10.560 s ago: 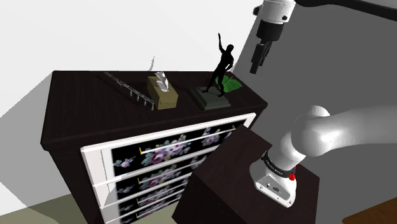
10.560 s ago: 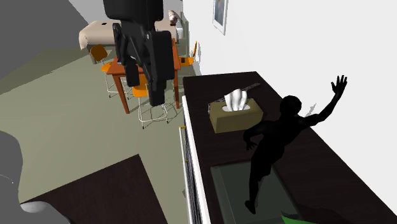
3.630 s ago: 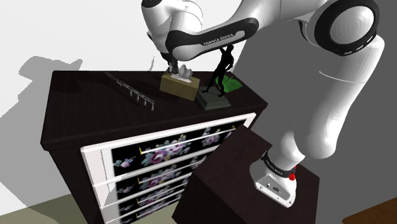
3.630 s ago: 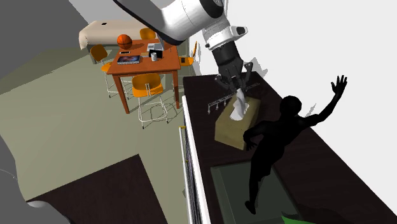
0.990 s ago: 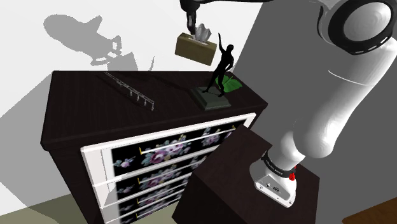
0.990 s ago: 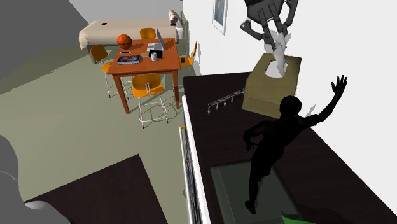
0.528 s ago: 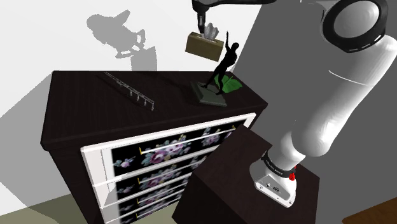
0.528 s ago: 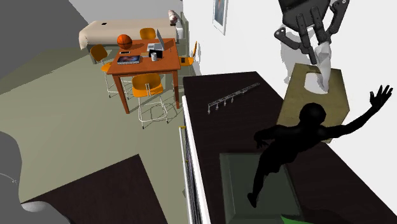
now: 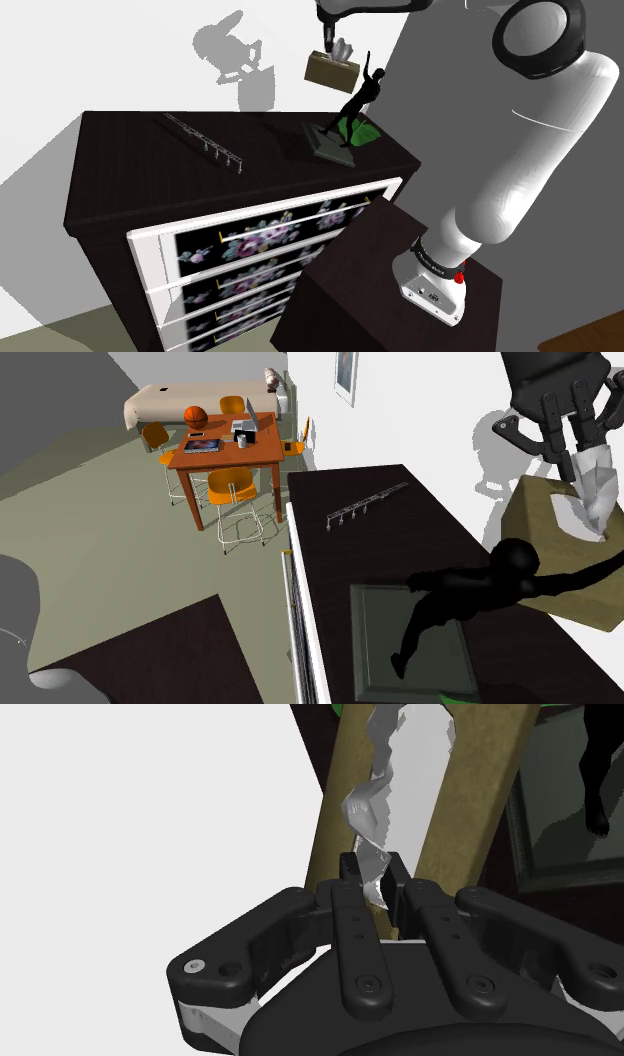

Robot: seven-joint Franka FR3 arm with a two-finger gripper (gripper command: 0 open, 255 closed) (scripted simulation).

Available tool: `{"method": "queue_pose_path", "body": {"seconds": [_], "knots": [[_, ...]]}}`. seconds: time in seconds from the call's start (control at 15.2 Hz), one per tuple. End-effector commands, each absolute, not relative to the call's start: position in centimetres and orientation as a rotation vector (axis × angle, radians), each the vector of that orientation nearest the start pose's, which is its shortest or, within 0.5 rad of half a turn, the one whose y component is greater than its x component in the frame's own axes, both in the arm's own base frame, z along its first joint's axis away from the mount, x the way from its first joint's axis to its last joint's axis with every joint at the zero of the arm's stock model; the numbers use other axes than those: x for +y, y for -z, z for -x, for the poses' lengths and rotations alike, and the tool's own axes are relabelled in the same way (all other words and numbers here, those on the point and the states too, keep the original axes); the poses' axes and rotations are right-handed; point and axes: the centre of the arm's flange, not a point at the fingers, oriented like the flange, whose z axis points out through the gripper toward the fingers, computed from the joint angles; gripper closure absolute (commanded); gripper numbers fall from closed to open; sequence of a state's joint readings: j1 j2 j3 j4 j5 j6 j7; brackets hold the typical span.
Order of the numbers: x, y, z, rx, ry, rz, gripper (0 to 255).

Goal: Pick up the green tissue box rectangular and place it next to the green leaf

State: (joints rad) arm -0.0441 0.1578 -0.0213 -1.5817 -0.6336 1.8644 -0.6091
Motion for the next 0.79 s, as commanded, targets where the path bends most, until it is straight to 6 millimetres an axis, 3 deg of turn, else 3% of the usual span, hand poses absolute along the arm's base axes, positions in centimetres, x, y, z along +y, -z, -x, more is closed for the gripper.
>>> {"method": "queue_pose_path", "body": {"seconds": [0.0, 0.73], "knots": [[-8.8, -55.8, -62.3, 0.857, 0.119, -2.364, 255], [-8.8, -50.0, -62.3, 0.857, 0.119, -2.364, 255]]}}
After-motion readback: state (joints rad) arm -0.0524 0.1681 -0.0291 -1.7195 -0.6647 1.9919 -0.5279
